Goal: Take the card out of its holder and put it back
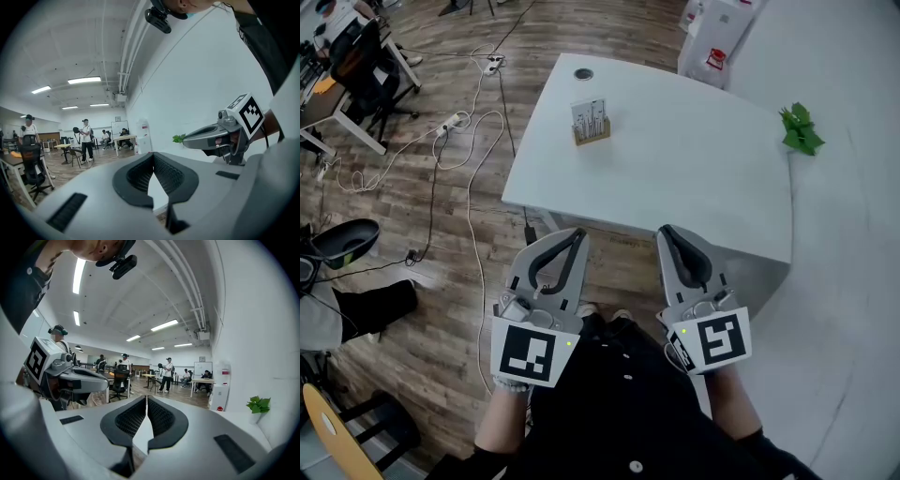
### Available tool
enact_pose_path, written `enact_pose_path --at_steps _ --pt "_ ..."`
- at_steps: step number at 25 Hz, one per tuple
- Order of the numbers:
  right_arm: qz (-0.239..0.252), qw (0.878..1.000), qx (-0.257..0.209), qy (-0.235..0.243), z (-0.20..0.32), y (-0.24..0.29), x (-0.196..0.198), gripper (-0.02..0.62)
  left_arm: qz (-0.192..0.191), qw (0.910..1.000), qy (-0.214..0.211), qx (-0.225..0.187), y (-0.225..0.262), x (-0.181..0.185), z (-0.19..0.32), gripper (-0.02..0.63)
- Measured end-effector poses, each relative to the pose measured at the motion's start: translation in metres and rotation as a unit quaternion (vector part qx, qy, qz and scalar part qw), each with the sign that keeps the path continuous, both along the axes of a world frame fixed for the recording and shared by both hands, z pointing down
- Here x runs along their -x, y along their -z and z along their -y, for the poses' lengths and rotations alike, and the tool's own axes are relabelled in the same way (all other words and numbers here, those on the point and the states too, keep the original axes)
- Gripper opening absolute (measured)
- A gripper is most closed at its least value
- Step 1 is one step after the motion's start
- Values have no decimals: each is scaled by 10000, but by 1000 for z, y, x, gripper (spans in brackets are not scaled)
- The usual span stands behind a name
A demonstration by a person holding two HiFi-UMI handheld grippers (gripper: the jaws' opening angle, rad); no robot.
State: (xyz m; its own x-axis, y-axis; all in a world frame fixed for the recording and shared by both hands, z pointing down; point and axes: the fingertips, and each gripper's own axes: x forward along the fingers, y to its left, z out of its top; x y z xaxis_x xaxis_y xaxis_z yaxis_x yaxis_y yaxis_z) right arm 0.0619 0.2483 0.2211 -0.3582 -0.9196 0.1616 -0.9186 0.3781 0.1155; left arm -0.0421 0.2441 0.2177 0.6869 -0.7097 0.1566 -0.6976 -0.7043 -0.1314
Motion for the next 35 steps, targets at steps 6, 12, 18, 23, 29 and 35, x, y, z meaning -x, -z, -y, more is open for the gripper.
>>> enact_pose_path --at_steps 6,12,18,23,29,35 --pt "14 9998 -29 -197 0 -3 15 46 -17 10000 -78 -32 -2 17 7 15" --pt "26 9994 -46 -345 -1 -4 23 46 -6 9998 -115 -182 0 30 12 15" --pt "-47 9993 -61 -356 12 -3 25 46 1 9998 -9 -174 -3 41 27 15" --pt "-59 9996 -40 -289 31 -4 23 46 6 9998 17 -181 -3 37 41 15" --pt "-62 9999 -26 -91 66 -7 16 46 -5 9998 140 -167 -5 24 70 15" --pt "-58 9999 31 145 112 -11 1 46 25 9992 362 -152 -5 10 109 15"
